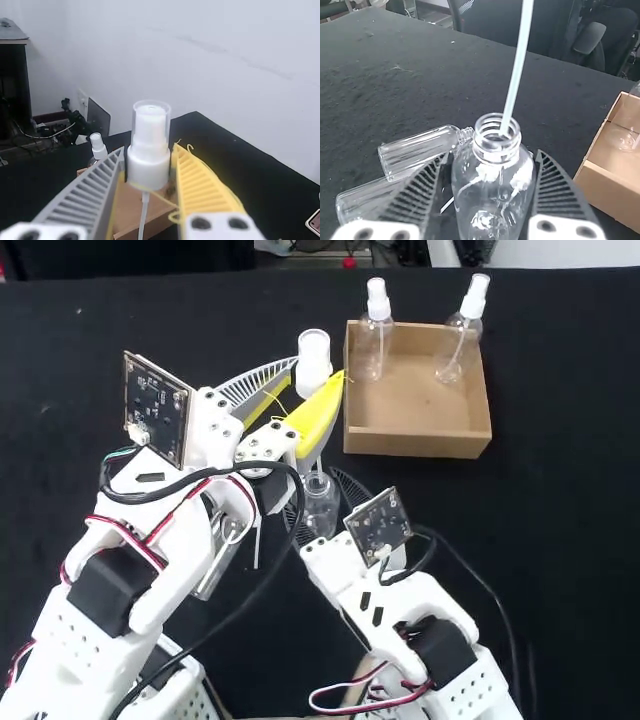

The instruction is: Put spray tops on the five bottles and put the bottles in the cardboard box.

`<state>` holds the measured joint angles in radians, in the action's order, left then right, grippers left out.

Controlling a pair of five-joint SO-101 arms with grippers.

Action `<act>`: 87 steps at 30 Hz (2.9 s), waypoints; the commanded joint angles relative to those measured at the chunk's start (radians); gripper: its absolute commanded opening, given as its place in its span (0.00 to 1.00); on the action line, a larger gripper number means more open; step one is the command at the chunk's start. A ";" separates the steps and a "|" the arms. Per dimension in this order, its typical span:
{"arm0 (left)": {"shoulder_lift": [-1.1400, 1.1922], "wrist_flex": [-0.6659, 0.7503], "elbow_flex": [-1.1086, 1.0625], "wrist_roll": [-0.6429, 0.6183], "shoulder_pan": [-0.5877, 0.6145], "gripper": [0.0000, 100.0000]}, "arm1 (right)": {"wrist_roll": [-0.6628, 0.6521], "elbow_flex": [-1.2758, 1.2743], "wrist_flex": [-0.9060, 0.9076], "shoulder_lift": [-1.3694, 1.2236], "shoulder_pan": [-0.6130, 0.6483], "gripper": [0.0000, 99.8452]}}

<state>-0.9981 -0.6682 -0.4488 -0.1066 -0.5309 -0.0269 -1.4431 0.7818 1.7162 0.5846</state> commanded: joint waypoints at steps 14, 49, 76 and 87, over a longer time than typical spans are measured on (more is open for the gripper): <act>-0.020 -0.101 -0.156 -0.005 0.001 0.14 | 0.003 0.004 -0.028 -0.010 0.012 0.19; -0.299 -0.187 -0.206 -0.005 0.205 0.29 | 0.002 0.005 -0.028 -0.010 -0.037 0.19; -0.321 0.270 -1.075 -0.014 0.710 0.29 | 0.011 0.214 -0.014 -0.022 -0.582 0.19; -0.321 0.281 -1.115 -0.015 0.711 0.29 | 0.003 0.318 -0.193 -0.159 -0.582 0.19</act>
<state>-1.3050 -0.4074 -1.5750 -0.1128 0.1718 -0.0238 -1.1914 0.6697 1.6671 0.0215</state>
